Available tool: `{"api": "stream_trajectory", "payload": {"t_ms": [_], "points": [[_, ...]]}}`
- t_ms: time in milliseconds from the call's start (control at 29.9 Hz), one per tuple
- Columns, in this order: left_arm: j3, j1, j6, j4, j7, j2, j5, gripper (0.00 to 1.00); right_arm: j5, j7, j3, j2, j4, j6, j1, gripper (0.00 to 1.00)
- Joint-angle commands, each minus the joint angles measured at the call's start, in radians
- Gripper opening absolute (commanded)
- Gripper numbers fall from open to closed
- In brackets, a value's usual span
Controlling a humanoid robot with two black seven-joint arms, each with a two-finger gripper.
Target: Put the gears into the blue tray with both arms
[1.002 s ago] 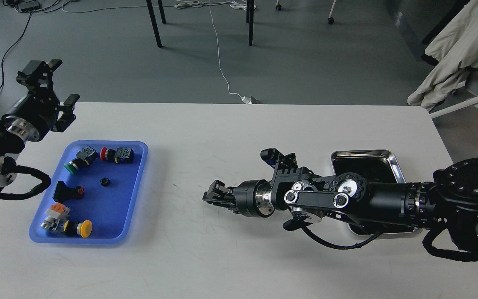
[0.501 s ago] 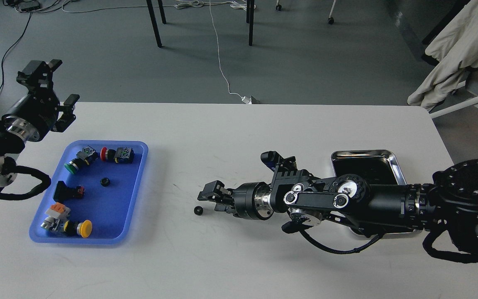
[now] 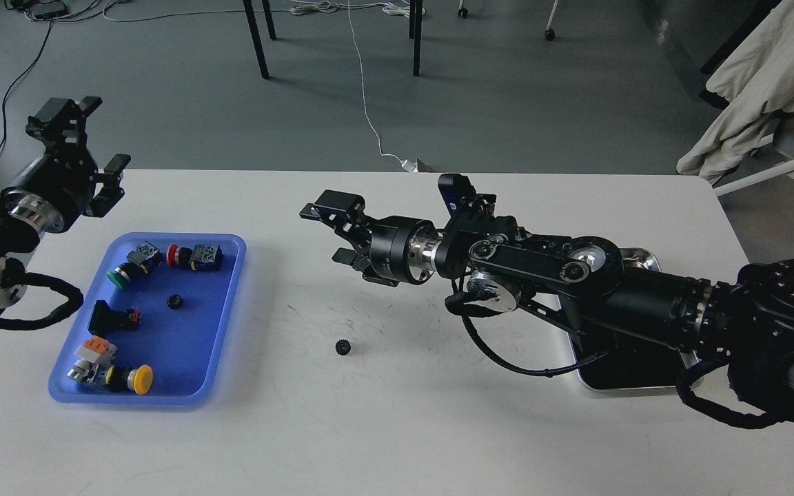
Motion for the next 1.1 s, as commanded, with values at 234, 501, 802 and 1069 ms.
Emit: {"api": "stream_trajectory", "payload": {"t_ms": [234,501,802,1069], "points": [[-0.001,-0.009,0.027,-0.196,0.003,0.1,0.159,0.99,0.101,0.018,0.636,-0.434,0.094,0.254,-0.362,0.94],[0.011,-0.003,0.198,-0.589,0.003,0.155,0.497,0.99,0.436,0.024,1.02,-0.49,-0.054,0.386,-0.704,0.95],[0.144,0.06,0.415,-0.769,0.011,0.063,1.32,0.99,0.563,0.084,1.048,-0.482,-0.107,0.386,-0.83,0.96],[0.309,0.08,0.521,-0.645,0.012,-0.076,1.788,0.99,0.562,0.093,1.048,-0.477,-0.094,0.386,-0.827,0.96]]}}
